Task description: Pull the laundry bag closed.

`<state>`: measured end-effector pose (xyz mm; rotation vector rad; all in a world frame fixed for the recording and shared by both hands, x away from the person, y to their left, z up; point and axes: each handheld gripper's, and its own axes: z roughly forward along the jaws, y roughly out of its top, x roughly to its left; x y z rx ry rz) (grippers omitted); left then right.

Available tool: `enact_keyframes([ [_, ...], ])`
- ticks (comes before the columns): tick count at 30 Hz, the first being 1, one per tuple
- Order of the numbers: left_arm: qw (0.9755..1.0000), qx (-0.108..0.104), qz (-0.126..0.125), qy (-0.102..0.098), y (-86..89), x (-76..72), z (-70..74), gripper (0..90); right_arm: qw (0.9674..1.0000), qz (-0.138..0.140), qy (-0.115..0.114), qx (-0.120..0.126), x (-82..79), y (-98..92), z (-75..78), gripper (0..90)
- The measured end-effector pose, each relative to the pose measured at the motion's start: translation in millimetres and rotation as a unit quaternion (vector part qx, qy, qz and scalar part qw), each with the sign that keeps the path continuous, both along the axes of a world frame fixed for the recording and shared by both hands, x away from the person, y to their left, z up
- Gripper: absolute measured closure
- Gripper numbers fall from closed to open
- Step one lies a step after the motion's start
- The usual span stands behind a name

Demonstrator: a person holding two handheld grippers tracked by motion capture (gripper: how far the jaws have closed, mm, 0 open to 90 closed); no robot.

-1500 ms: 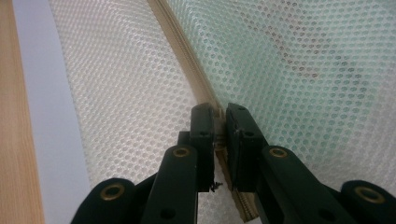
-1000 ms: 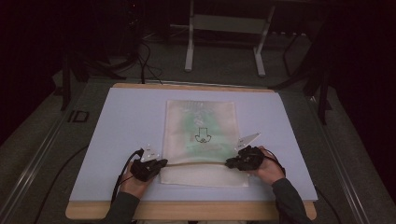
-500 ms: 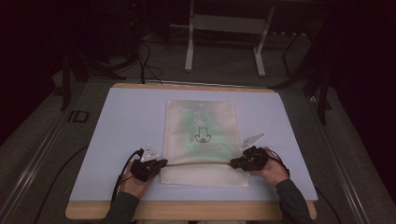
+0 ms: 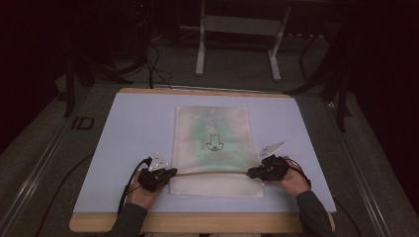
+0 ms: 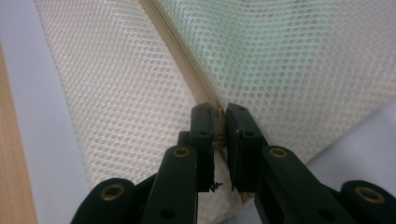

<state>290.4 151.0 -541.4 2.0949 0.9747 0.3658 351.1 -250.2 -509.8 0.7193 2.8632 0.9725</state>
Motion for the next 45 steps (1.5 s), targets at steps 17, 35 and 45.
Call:
enact_keyframes([
  [17,1.0000,0.002,0.000,-0.001,-0.2,-0.3,0.0,89.6,0.9999,-0.008,0.003,0.006,-0.9,-11.1,0.7,82.3],
  [35,1.0000,0.001,0.000,-0.001,-0.3,-0.4,0.0,89.6,0.9997,-0.014,0.006,0.017,-1.7,-21.7,0.9,82.3],
  [45,1.0000,0.002,0.000,-0.001,-0.3,-0.4,0.0,89.5,0.9997,-0.015,0.009,0.018,-1.3,-20.7,-0.2,80.3],
])
